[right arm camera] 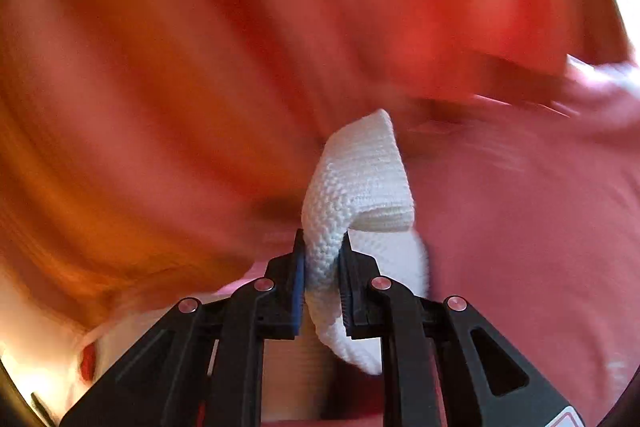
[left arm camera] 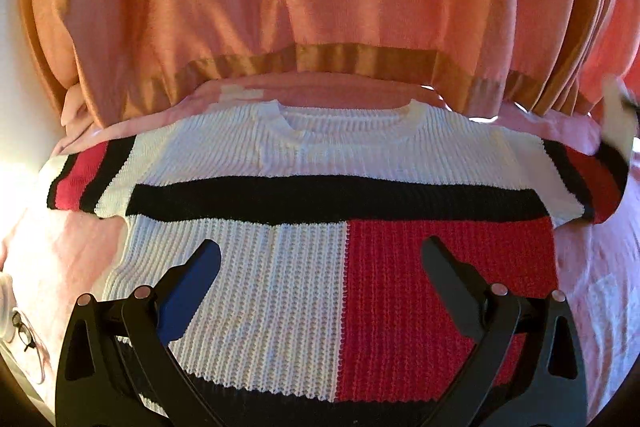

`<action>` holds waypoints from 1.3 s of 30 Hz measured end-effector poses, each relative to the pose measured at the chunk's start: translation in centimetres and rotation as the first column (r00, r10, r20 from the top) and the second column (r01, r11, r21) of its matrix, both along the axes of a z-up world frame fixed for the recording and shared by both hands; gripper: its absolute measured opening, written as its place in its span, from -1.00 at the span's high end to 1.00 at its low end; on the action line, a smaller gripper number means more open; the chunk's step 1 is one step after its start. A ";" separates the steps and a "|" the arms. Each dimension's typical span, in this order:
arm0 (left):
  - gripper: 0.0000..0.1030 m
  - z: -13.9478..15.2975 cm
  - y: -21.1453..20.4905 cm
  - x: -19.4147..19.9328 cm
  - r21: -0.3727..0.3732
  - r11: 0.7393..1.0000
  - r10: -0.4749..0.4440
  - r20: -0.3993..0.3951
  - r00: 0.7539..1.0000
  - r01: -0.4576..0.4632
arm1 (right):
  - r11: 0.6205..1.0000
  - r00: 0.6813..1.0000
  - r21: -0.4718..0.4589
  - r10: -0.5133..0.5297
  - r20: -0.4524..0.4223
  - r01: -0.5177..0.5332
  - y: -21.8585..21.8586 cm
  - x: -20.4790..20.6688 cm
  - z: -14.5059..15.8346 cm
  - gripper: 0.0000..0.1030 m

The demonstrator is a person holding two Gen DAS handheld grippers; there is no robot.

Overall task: Fold small clothes
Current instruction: 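Grasp the striped sleeve cuff with the right gripper, then fold the held sleeve across the sweater body with the right gripper, then release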

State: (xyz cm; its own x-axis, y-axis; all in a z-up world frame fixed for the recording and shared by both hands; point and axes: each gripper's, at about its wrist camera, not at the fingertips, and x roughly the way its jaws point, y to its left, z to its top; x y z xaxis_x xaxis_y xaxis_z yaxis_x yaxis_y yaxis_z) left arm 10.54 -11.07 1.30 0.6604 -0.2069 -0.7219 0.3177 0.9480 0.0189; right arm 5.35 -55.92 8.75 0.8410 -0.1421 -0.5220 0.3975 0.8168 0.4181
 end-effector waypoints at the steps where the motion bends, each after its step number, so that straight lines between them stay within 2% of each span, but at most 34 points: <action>1: -0.91 0.1 0.2 0.1 -0.005 1.000 0.003 -0.003 1.000 -0.003 | 0.996 0.996 -0.014 0.092 0.019 -0.092 3.6 2.3 1.4 0.74; 3: -0.91 0.2 0.9 0.1 -0.019 1.000 0.014 -0.012 1.000 -0.014 | 0.963 0.963 -0.032 0.268 0.027 -0.267 11.1 6.9 2.9 0.74; 6: -0.91 0.6 2.0 0.1 -0.036 0.999 0.030 -0.020 0.999 -0.031 | 0.897 0.897 -0.023 0.442 0.003 -0.442 20.0 11.9 2.1 0.67; 8: -0.91 0.7 3.1 0.4 -0.044 0.998 0.047 -0.020 0.999 -0.048 | 0.830 0.830 -0.025 0.554 -0.069 -0.557 26.8 15.4 -0.4 0.46; 9: -0.91 0.8 3.6 0.7 -0.049 0.997 0.053 -0.019 0.998 -0.054 | 0.794 0.792 -0.029 0.601 -0.106 -0.607 29.6 16.6 -1.9 0.44; 11: -0.91 0.7 5.0 1.5 -0.054 0.995 0.082 -0.024 0.996 -0.083 | 0.765 0.761 -0.052 0.628 -0.161 -0.642 32.2 17.2 -3.4 0.44; 13: -0.91 0.7 6.7 2.8 -0.089 0.990 0.107 -0.059 0.993 -0.112 | 0.763 0.764 -0.080 0.628 -0.148 -0.642 32.7 16.0 -3.2 0.38; 14: -0.91 0.7 7.5 3.5 -0.119 0.985 0.116 -0.082 0.990 -0.125 | 0.774 0.778 -0.099 0.611 -0.146 -0.626 32.0 14.9 -2.7 0.20; 15: -0.91 0.7 8.1 4.1 -0.152 0.980 0.115 -0.101 0.988 -0.130 | 0.798 0.807 -0.137 0.567 -0.164 -0.587 30.9 13.6 -2.2 0.07; 16: -0.91 0.5 8.8 5.0 -0.196 0.971 0.109 -0.134 0.985 -0.134 | 0.816 0.830 -0.165 0.528 -0.181 -0.555 29.6 12.8 -2.3 -0.15; 18: -0.91 -0.3 8.9 7.0 -0.240 0.960 0.100 -0.183 0.978 -0.143 | 0.856 0.886 -0.252 0.396 -0.241 -0.451 25.6 9.2 -2.7 -0.21; 20: -0.91 -1.5 8.2 8.8 -0.216 0.968 0.081 -0.217 0.973 -0.128 | 0.870 0.903 -0.302 0.297 -0.310 -0.390 22.5 6.4 -4.3 -0.21; 22: -0.91 -3.0 7.3 10.8 -0.178 0.975 0.088 -0.230 0.969 -0.131 | 0.882 0.906 -0.329 0.210 -0.367 -0.338 20.1 4.1 -6.2 -0.21; 25: -0.89 -4.6 6.4 12.8 -0.167 0.975 0.100 -0.249 0.963 -0.144 | 0.893 0.867 -0.318 0.137 -0.479 -0.317 17.4 2.2 -10.7 -0.21; 27: -0.79 -5.4 6.0 13.7 -0.169 0.976 0.085 -0.280 0.956 -0.136 | 0.882 0.841 -0.310 0.158 -0.517 -0.356 17.2 2.4 -12.5 -0.21; 29: -0.69 -6.5 5.7 14.4 -0.160 0.975 0.095 -0.310 0.946 -0.151 | 0.850 0.827 -0.335 0.188 -0.529 -0.407 18.5 3.2 -13.7 -0.21; 31: -0.60 -6.6 5.6 14.7 -0.151 0.975 0.113 -0.281 0.953 -0.160 | 0.829 0.822 -0.358 0.194 -0.536 -0.429 19.2 4.0 -14.4 -0.21; 33: -0.05 -6.3 5.3 14.6 -0.128 0.981 0.113 -0.236 0.965 -0.146 | 0.848 0.824 -0.319 0.213 -0.525 -0.422 18.7 5.0 -15.0 -0.10; 34: 0.11 -6.0 5.3 14.6 -0.118 0.984 0.108 -0.217 0.970 -0.135 | 0.865 0.833 -0.287 0.229 -0.504 -0.412 18.3 4.7 -14.9 0.39; 35: 0.38 -5.9 5.5 14.7 -0.114 0.983 0.117 -0.207 0.971 -0.143 | 0.878 0.839 -0.265 0.233 -0.492 -0.399 18.3 5.1 -14.7 0.76; 36: 0.58 -5.7 5.9 14.8 -0.111 0.980 0.141 -0.200 0.970 -0.165 | 0.892 0.849 -0.247 0.228 -0.477 -0.378 18.0 5.5 -14.4 0.76; 38: 0.67 -5.6 6.5 14.8 -0.123 0.978 0.142 -0.202 0.969 -0.169 | 0.918 0.895 -0.248 0.192 -0.404 -0.309 16.8 5.0 -12.1 0.78; 39: 0.68 -5.7 6.7 14.9 -0.115 0.979 0.144 -0.202 0.969 -0.169 | 0.921 0.902 -0.254 0.179 -0.393 -0.294 16.6 4.7 -11.6 0.78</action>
